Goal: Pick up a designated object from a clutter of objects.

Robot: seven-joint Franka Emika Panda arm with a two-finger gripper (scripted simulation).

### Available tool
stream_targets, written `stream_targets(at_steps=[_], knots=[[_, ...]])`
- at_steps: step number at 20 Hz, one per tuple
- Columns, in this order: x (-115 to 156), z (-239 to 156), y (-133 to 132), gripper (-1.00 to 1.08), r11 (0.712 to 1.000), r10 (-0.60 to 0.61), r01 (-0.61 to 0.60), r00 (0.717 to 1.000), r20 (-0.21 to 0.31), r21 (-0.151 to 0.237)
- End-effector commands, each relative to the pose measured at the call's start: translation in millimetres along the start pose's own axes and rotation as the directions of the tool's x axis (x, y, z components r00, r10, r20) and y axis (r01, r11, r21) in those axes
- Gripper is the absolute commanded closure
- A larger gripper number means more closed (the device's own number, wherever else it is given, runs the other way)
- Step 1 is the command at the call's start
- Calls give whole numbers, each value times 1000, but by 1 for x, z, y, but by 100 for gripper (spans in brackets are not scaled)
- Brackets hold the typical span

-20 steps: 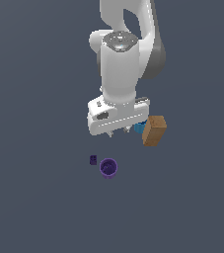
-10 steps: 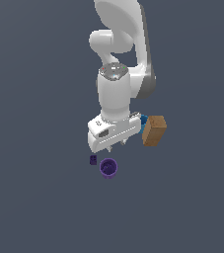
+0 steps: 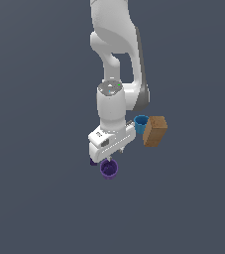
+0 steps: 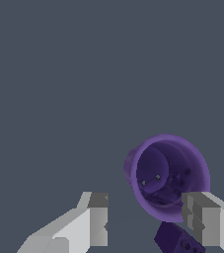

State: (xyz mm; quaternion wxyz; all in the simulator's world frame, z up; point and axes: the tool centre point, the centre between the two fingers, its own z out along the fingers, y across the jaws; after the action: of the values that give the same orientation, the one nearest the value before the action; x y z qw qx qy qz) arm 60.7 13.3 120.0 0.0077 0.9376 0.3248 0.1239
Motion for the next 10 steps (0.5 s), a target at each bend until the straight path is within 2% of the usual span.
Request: stream_targets(at_steps=[1,10], knots=[[-2,8,1,-20,1000,-28,28,1000,-15,-9],[-5,21,1,-20,997,-72,71,997,-35,-24]])
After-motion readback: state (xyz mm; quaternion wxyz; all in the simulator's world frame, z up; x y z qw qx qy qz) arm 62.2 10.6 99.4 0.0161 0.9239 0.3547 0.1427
